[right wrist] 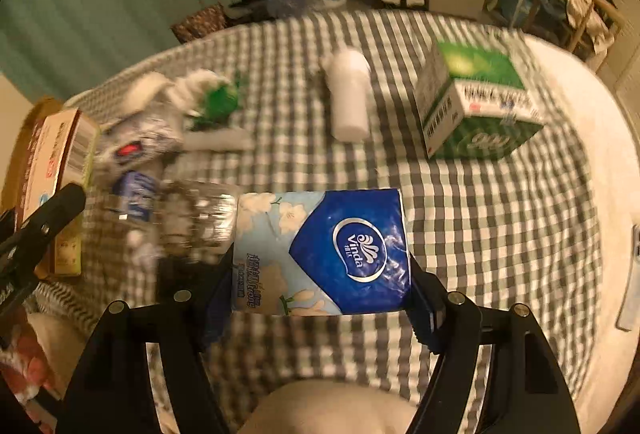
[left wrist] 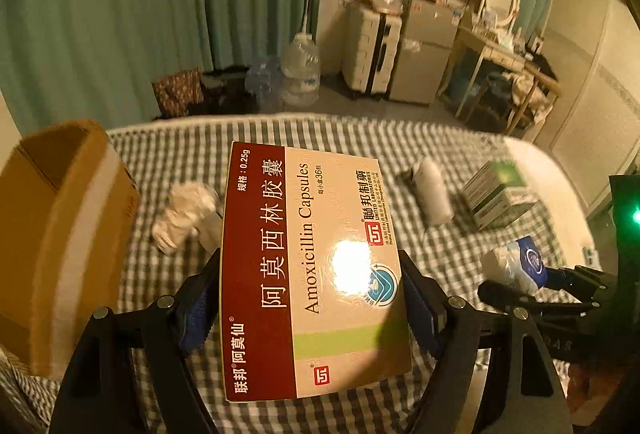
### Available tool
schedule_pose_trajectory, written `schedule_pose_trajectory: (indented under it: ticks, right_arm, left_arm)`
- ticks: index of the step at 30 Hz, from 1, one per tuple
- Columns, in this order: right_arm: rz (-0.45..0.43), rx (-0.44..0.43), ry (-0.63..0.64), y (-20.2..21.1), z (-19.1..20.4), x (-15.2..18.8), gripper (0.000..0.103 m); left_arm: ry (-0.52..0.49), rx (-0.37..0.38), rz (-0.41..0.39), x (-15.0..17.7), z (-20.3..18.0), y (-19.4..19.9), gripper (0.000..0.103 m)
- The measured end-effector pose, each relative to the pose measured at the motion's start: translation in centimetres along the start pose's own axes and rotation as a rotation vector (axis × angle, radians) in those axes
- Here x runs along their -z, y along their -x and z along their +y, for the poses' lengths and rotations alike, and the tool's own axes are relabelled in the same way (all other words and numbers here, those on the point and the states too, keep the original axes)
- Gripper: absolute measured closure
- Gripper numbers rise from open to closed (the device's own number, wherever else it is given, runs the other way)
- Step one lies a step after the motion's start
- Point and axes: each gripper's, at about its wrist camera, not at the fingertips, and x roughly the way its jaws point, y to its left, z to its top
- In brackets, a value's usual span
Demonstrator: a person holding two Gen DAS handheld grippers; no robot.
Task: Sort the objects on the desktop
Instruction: 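Grasp the Amoxicillin box with the left tool while the right tool grasps the blue tissue pack, then carry both items to the cardboard box and open both tools to drop them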
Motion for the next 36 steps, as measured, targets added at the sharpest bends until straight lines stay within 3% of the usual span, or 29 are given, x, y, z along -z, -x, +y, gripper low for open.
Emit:
schedule_pose_trajectory:
  ticks: [9,14,18,22,27,32,36]
  right_arm:
    - [-0.158,-0.123,0.116,11.0,7.5,-0.2,0.030]
    - [-0.210,-0.228,0.200,15.9,12.5,-0.1,0.030]
    - [-0.201,-0.357,0.276,17.3,17.9,-0.3,0.030]
    - [-0.171,-0.443,0.338,16.5,23.6,-0.5,0.030]
    - [-0.084,-0.527,0.400,12.6,30.8,-1.4,0.030]
    - [-0.016,-0.506,0.419,7.7,36.1,-2.7,0.030]
    - [0.015,-0.489,0.406,4.6,37.8,-4.4,0.030]
  left_arm:
    - [0.008,0.027,-0.107,-1.8,4.6,8.1,0.022]
    - [-0.014,-0.063,-0.189,-2.3,8.8,13.3,0.022]
    - [0.056,-0.074,-0.198,-2.1,14.0,15.7,0.022]
    - [0.105,-0.154,-0.191,-1.6,19.6,16.3,0.022]
    - [0.192,-0.233,-0.143,-0.2,26.8,14.1,0.022]
    - [0.271,-0.254,-0.125,0.6,31.3,11.2,0.022]
    - [0.293,-0.240,-0.093,-0.1,33.3,8.1,0.024]
